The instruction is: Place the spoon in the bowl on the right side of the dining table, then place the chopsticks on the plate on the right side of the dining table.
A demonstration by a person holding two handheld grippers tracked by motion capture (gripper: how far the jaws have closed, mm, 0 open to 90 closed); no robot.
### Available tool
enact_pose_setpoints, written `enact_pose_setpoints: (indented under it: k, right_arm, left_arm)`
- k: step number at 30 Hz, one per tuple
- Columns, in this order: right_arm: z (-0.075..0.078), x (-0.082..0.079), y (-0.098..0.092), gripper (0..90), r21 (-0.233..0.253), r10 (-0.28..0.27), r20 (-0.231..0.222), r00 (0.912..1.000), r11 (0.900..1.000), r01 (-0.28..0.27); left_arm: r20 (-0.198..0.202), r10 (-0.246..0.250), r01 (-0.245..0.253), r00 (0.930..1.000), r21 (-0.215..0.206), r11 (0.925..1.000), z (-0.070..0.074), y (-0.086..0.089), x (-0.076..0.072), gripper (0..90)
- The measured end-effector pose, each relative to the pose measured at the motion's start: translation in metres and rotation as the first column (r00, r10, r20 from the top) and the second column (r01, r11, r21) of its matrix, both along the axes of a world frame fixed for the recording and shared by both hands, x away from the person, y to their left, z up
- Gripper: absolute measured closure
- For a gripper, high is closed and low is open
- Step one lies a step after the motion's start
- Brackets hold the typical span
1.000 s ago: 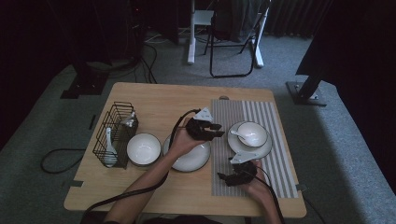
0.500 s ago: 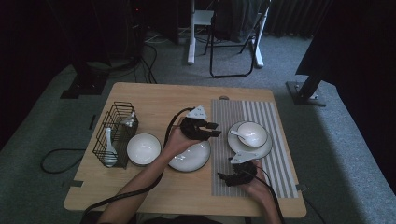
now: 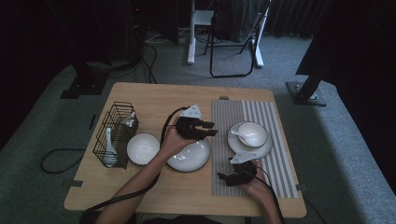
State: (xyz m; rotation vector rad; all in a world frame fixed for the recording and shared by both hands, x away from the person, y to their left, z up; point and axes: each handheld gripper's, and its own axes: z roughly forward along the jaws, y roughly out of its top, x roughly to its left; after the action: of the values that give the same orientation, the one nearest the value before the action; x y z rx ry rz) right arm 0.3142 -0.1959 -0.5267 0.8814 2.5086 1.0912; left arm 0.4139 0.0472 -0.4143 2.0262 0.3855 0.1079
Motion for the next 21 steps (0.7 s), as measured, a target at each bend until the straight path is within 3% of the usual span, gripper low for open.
enact_pose_setpoints:
  k: [10,21]
  right_arm:
    - [0.0,0.0,0.0,19.4,0.0,0.0,0.0,1.0,1.0,0.0]
    - [0.0,0.0,0.0,19.5,0.0,0.0,0.0,1.0,1.0,0.0]
  left_arm:
    - [-0.01,0.001,-0.001,1.0,-0.017,0.9999,0.006,0.013,-0.004,60.9]
    - [0.005,-0.023,0.023,0.9997,-0.017,0.9996,0.019,0.029,-0.016,60.0]
